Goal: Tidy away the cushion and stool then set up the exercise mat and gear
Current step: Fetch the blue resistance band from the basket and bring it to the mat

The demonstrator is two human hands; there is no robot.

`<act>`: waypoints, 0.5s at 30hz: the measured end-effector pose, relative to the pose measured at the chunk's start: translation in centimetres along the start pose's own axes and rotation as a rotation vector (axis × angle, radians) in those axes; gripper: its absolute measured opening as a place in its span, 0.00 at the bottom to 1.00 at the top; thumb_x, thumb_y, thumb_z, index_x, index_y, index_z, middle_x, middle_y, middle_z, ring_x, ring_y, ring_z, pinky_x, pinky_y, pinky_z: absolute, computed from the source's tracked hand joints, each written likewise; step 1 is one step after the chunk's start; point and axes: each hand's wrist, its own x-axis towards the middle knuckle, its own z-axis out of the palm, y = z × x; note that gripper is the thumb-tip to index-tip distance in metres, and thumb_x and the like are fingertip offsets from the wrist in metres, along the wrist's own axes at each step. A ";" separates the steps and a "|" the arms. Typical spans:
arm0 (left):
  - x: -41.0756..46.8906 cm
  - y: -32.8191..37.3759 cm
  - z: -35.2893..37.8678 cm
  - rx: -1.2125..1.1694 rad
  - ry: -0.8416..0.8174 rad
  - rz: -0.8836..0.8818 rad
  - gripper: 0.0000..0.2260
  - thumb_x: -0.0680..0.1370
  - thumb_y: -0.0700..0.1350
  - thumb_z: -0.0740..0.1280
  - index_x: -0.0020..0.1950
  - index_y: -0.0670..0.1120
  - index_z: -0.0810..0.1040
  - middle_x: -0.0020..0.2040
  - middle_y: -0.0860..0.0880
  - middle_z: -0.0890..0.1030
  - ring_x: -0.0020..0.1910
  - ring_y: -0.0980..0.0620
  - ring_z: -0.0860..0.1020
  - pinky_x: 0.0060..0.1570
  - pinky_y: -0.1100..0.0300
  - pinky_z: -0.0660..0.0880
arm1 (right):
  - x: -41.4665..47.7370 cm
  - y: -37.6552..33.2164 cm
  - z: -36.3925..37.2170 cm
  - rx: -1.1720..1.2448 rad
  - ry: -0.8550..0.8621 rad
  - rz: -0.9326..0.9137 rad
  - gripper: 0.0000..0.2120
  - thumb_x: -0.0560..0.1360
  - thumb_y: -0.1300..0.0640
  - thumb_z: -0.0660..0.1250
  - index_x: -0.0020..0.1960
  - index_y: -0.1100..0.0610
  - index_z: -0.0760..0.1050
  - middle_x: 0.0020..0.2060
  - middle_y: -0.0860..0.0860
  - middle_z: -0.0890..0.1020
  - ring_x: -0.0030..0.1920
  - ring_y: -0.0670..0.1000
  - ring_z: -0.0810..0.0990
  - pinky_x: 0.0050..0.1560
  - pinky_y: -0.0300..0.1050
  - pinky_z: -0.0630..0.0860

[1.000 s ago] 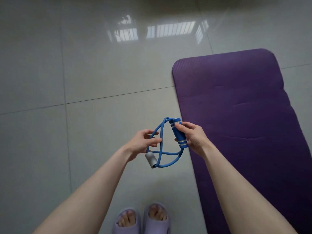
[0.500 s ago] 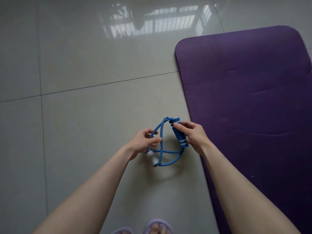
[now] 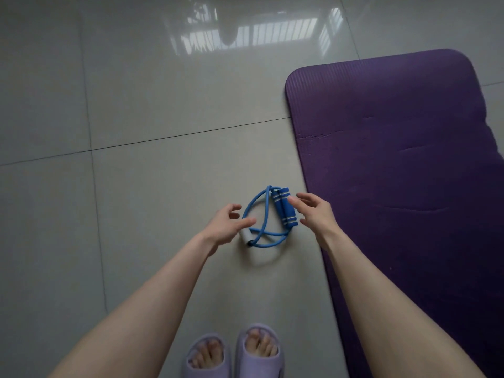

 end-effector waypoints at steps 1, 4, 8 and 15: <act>-1.9 0.5 -0.3 -0.011 -0.006 -0.011 0.28 0.74 0.49 0.71 0.71 0.47 0.65 0.67 0.45 0.71 0.55 0.50 0.73 0.39 0.62 0.71 | -1.7 -0.9 -0.3 0.002 0.002 0.014 0.23 0.72 0.53 0.73 0.63 0.59 0.74 0.55 0.53 0.79 0.56 0.49 0.77 0.55 0.46 0.73; -7.7 2.0 -1.0 -0.034 0.011 -0.015 0.28 0.74 0.49 0.71 0.71 0.47 0.66 0.65 0.45 0.72 0.55 0.51 0.73 0.42 0.60 0.72 | -6.8 -3.8 -1.4 0.010 0.001 0.029 0.21 0.73 0.52 0.72 0.63 0.58 0.74 0.54 0.52 0.79 0.54 0.48 0.77 0.49 0.43 0.74; -16.9 5.4 -2.2 -0.081 0.040 -0.003 0.27 0.74 0.48 0.71 0.70 0.46 0.67 0.63 0.44 0.73 0.55 0.52 0.73 0.49 0.60 0.69 | -14.7 -9.3 -2.6 0.008 -0.012 0.023 0.20 0.73 0.52 0.71 0.62 0.58 0.76 0.52 0.51 0.79 0.47 0.44 0.76 0.43 0.41 0.74; -34.2 12.1 -4.8 -0.218 0.119 0.080 0.24 0.73 0.44 0.72 0.67 0.45 0.70 0.60 0.44 0.75 0.48 0.55 0.75 0.39 0.65 0.70 | -29.3 -21.5 -3.8 0.004 -0.094 -0.024 0.14 0.73 0.54 0.71 0.57 0.57 0.77 0.51 0.52 0.81 0.47 0.46 0.78 0.51 0.48 0.76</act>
